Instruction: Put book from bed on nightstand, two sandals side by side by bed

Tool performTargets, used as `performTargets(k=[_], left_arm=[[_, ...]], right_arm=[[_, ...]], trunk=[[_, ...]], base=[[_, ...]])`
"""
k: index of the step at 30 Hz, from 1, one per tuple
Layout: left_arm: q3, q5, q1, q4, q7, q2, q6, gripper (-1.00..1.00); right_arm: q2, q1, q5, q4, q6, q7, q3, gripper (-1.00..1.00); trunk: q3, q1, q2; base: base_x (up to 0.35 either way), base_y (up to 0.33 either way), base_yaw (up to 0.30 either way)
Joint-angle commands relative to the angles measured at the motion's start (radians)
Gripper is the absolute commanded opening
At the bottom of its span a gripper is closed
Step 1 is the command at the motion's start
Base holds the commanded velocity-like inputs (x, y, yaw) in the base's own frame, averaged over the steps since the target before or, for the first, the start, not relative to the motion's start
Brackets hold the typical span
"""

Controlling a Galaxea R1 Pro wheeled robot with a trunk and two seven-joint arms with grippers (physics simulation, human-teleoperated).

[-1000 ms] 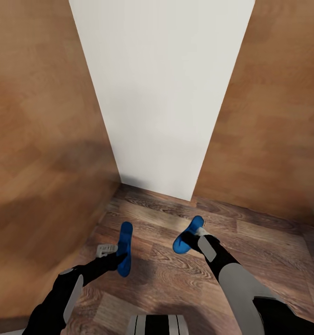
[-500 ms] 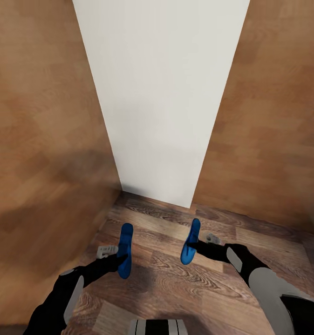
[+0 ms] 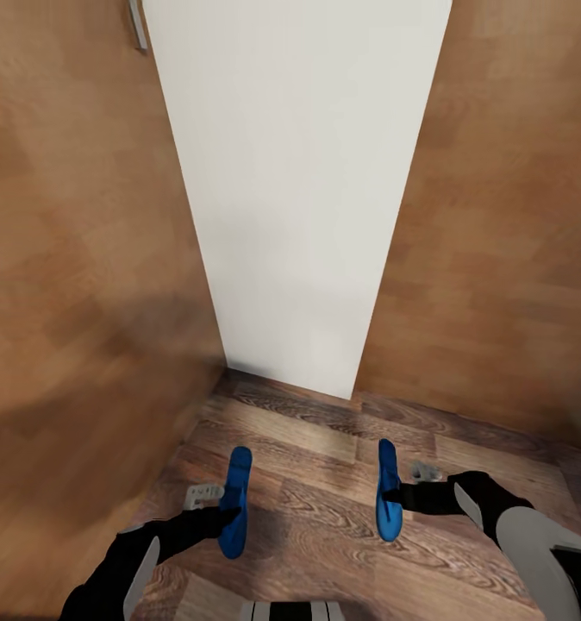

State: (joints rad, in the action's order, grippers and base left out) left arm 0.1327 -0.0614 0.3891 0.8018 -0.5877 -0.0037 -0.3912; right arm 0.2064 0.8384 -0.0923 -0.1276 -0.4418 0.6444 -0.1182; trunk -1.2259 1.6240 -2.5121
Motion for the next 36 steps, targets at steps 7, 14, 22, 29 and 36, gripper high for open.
performTargets(k=[7,14,22,29,36], left_arm=[[-0.002,-0.007,0.001,-0.018,-0.003,0.003,-0.006,-1.0],[-0.002,-0.008,0.001,-0.018,-0.003,0.004,-0.006,-1.0],[-0.002,-0.008,0.001,-0.018,-0.003,0.004,-0.006,-1.0],[-0.002,-0.008,0.001,-0.023,-0.003,0.004,-0.006,-1.0],[-0.003,-0.008,0.001,-0.027,-0.003,0.004,-0.003,-1.0]], right_arm=[[-0.002,0.0,-0.036,0.0,0.002,0.003,-0.009,-1.0],[-0.002,0.0,-0.036,0.0,0.003,0.002,-0.009,-1.0],[-0.002,0.0,-0.036,0.008,0.003,0.002,-0.009,-1.0],[-0.002,0.0,-0.035,0.097,0.056,0.001,-0.009,-1.0],[0.0,-0.001,-0.035,0.206,0.391,0.007,-0.009,-1.0]], trunk=[[0.026,-0.003,0.001],[0.054,-0.006,0.003],[0.084,-0.01,0.005],[0.112,-0.013,0.007],[0.139,-0.016,0.008]], base=[[0.0,0.0,0.0],[0.0,0.0,0.0],[0.0,0.0,0.0],[0.0,0.0,0.0],[0.0,0.0,0.0]])
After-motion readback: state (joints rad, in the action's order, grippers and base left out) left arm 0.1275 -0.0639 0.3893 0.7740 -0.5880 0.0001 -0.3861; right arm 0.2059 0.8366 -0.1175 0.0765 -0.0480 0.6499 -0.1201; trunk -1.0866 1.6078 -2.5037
